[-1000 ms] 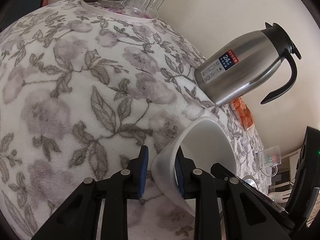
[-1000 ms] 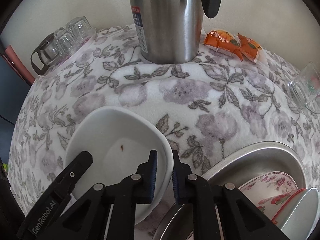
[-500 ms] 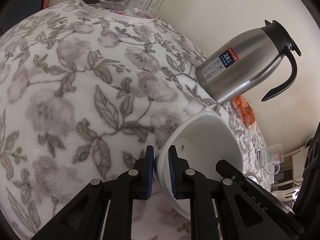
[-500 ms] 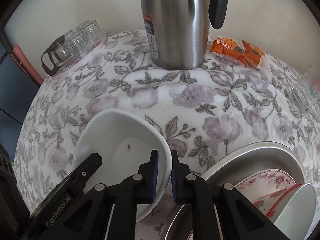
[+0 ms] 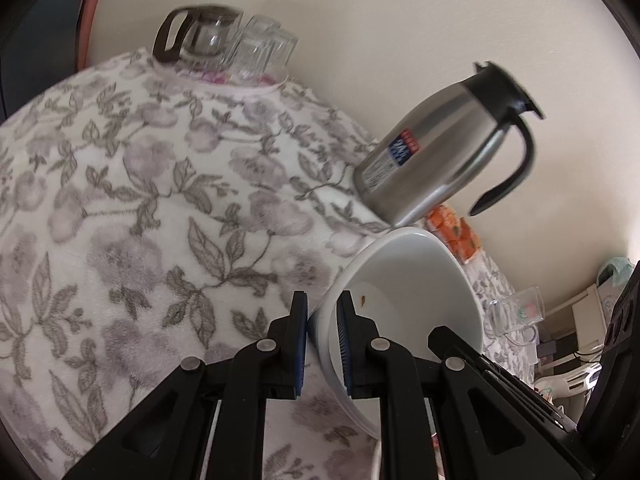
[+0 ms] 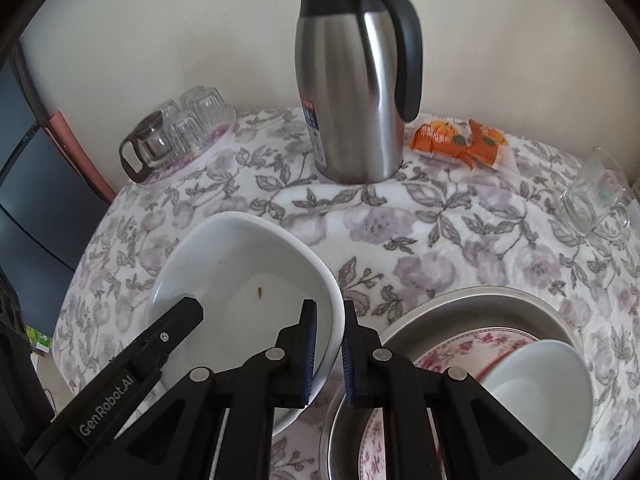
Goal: Organize plates and bowls
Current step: 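Lift the white square bowl and carry it over the basin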
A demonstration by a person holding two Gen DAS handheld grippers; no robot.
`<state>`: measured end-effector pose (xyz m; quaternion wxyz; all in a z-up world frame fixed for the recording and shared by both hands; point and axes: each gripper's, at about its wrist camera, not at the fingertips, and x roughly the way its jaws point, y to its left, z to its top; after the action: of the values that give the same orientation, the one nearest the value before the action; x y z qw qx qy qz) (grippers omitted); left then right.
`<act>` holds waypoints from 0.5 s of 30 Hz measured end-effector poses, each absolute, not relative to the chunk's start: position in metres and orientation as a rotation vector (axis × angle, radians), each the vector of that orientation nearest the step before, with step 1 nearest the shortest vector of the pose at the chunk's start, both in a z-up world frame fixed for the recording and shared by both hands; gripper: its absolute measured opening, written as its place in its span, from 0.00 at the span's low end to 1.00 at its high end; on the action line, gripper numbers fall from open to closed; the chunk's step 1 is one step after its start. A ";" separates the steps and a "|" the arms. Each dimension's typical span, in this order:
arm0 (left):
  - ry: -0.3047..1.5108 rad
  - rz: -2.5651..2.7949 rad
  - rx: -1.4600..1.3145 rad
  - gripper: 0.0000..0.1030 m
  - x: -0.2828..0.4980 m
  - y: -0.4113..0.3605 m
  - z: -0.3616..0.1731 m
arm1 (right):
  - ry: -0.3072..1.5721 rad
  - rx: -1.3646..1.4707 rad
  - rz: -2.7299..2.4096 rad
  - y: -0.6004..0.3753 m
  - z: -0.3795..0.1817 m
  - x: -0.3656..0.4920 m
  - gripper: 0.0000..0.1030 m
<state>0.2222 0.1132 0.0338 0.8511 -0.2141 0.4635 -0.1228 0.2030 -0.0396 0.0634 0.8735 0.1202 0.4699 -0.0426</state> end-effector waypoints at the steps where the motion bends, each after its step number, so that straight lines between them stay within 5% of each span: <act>1: 0.966 -0.264 -0.447 0.14 0.219 0.112 0.040 | 0.968 0.256 -0.089 -0.041 0.069 0.198 0.12; 15: 0.860 -0.398 -0.360 0.15 0.174 0.078 0.101 | 0.810 0.316 -0.151 -0.072 0.120 0.125 0.13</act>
<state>0.1739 0.0778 0.1006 0.8744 -0.1723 0.4117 -0.1904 0.1247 -0.0723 0.1197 0.9042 0.1528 0.3921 -0.0731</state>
